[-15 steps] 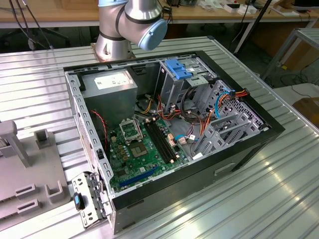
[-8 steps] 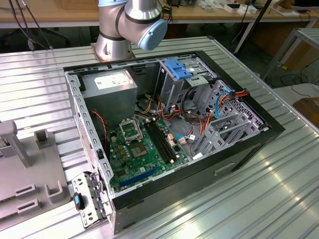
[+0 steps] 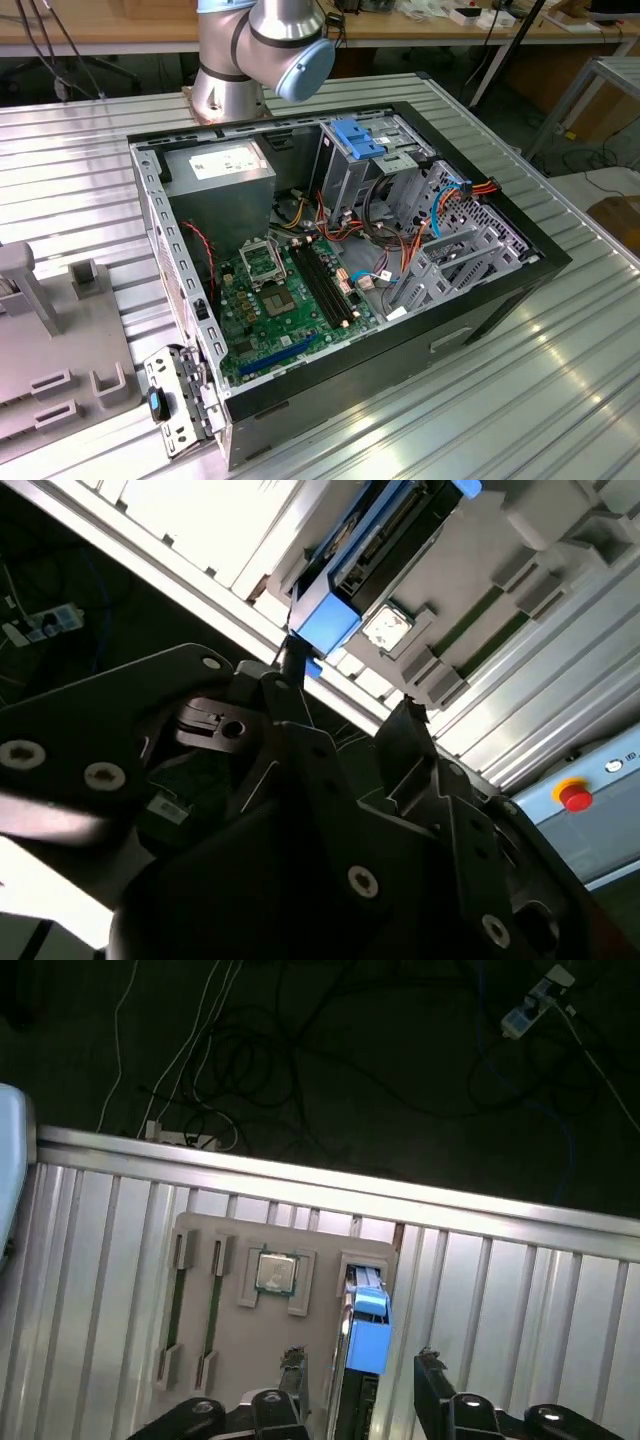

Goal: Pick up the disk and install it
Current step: 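Pick up the disk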

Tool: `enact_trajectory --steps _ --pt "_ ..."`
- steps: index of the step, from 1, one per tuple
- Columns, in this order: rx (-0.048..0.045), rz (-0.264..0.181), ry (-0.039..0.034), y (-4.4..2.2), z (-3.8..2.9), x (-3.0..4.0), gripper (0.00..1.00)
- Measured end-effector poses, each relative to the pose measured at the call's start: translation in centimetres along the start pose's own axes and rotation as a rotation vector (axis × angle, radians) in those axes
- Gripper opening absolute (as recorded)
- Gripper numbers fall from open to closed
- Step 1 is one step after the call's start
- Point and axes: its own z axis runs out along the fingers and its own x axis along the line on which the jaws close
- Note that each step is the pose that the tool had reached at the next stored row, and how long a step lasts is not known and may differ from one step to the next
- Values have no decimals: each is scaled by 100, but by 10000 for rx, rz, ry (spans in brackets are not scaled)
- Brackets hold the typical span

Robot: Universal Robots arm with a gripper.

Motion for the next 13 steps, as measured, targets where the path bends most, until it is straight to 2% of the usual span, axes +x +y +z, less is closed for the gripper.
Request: enact_trajectory --steps 1,2,6,9,13 --pt "26 112 12 0 13 -1 54" --pt "10 325 15 1 33 -3 60" --pt "-57 1244 23 0 114 -9 60" --pt "-83 1596 26 -6 151 -11 60" --pt "-74 1647 27 -21 228 -14 60"
